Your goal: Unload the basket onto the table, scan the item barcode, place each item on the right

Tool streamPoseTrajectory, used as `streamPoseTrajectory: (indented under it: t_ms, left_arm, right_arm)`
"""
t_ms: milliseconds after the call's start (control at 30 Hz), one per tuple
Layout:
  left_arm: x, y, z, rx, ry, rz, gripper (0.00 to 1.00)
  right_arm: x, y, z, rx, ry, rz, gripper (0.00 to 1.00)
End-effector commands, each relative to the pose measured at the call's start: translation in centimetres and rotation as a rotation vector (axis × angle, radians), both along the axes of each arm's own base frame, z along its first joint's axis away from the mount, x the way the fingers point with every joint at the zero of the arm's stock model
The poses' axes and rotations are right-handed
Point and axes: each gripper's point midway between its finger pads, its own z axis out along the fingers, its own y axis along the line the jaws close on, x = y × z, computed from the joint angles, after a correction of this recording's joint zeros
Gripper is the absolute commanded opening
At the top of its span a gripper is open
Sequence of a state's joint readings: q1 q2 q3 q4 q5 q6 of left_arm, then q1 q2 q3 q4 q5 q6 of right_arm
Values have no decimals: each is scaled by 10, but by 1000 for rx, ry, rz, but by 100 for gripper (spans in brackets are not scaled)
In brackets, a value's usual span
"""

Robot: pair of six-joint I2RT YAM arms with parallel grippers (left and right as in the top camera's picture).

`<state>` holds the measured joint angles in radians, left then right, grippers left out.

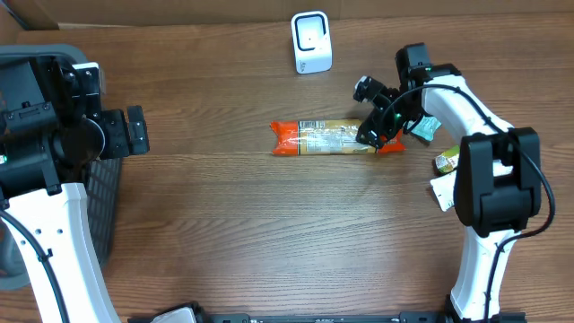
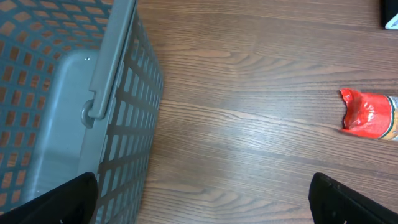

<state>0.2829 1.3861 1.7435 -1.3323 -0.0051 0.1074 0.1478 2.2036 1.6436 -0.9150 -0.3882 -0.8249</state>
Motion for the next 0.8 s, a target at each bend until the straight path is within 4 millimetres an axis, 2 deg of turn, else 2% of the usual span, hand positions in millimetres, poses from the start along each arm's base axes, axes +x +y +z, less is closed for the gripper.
streamPoseTrajectory:
  t_ms: [0,133,267,333,433,767]
  left_arm:
    - [1,0,3,13,-5,-13,99]
    - [1,0,3,13,-5,-13,99]
    - [1,0,3,13,-5,-13,99]
    - [1,0,3,13,-5,-13,99]
    - [1,0,3,13,-5,-14,100]
    - [1,0,3,13,-5,-14,100]
  right_arm:
    - [-12,6,-5,18,56,22,86]
    - [-37,16,1,91,172,26,83]
    - [-70,41,25,280,341,19,84]
    - [-82,51,35,339,403,17,89]
    - [-97,60,39,339,463,30,99]
    - [-144,108,43,247,523,197,100]
